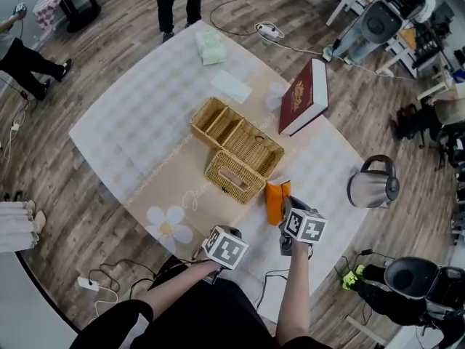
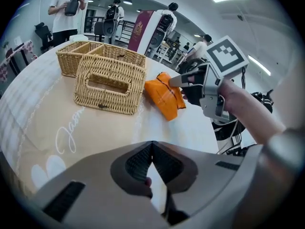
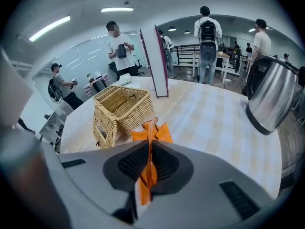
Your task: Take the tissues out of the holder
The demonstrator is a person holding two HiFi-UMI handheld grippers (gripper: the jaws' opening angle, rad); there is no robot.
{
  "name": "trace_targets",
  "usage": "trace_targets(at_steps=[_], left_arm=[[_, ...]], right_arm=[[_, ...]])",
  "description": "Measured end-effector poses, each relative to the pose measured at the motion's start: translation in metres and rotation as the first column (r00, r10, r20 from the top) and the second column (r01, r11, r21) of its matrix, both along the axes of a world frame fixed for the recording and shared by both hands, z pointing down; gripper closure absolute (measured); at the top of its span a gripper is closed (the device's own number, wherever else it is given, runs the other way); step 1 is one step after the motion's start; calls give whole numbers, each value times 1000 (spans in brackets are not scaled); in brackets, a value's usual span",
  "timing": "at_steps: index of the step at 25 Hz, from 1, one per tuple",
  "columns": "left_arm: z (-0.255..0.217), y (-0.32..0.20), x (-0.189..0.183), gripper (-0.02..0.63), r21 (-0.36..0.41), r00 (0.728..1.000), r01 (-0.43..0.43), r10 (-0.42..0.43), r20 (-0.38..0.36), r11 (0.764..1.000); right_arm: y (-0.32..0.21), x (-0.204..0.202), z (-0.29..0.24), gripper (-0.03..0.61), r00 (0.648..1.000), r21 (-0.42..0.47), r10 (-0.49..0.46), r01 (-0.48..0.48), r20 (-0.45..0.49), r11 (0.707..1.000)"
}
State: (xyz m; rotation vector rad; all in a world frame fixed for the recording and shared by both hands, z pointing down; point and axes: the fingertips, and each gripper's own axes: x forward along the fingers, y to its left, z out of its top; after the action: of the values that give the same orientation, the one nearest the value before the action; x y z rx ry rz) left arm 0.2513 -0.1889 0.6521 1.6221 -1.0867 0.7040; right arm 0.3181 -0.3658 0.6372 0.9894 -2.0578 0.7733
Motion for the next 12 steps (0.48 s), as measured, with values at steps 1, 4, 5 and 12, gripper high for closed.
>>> trace_targets(at_steps=[1,4,5,12], left_arm=[[1,1,-2,607,-5,1000,5,-5,1,1000],[3,4,-6,607,-19,1000,18,-18,2,1000],[4,4,-7,607,-21,1000,21,-21,2,1000],[5,5,-6,607,-23,1000,18,-18,-2,1000]], right_arm=[[-1,-2,1,558,1000,2,-5,5,1,1000],[-3,-8,3,501,1000,5,-18,18,12,1000],[-3,-9,4,487,1000,5,-19,19,16,1000],[2,-6,-25,469,995,63,27,-33,93,997]])
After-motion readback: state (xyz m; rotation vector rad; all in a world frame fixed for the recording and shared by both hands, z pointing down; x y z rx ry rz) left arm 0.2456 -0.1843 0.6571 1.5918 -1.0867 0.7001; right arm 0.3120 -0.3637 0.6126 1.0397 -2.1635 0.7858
